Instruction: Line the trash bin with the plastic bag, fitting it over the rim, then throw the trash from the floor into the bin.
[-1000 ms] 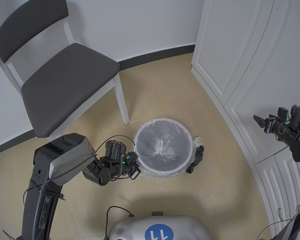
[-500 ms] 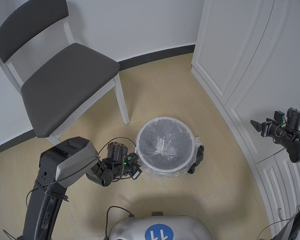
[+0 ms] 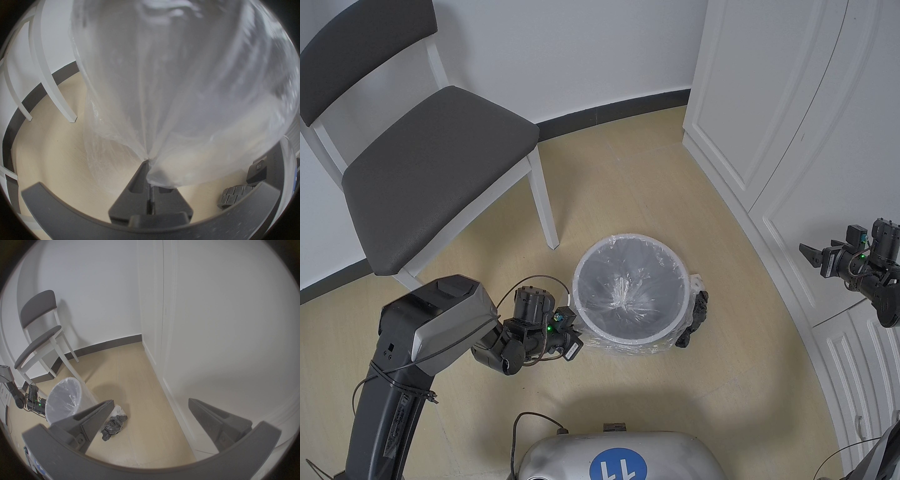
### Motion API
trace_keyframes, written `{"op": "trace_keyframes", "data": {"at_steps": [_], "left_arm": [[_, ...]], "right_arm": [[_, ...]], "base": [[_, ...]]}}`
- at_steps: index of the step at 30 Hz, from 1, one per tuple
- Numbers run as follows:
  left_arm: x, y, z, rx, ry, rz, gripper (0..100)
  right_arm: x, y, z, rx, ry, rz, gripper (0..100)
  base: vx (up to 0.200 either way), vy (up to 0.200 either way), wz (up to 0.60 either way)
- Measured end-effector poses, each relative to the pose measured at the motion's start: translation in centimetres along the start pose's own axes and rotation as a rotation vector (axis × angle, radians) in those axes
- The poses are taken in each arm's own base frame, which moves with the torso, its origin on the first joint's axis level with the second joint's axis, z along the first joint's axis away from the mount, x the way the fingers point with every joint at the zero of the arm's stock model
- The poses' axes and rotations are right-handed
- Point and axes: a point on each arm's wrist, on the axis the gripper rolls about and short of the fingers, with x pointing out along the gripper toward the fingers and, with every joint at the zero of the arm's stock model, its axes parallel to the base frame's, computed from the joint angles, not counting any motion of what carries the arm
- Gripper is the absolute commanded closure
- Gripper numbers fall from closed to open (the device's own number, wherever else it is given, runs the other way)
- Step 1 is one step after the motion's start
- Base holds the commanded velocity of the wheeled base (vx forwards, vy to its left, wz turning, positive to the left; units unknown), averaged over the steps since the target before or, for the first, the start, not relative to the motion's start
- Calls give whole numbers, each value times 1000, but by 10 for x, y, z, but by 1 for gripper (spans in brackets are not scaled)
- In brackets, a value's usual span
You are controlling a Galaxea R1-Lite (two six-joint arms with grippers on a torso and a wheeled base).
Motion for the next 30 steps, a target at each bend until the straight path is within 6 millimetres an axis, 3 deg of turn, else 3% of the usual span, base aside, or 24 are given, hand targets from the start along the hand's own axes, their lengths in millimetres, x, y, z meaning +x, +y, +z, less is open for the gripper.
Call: {"op": "trace_keyframes", "data": {"at_steps": [2,3,30], "left_arm": [[0,0,0,-1,1,0,100],[0,0,0,0,2,0,0],[-8,4,-4,22,-4,98,0]], "right_arm": [[0,0,-1,-10,3,1,0],[0,0,-1,-17,4,2,0],[0,6,-10,-68,36,21,0]], "base": [[0,0,0],[0,0,0],[0,0,0]]}}
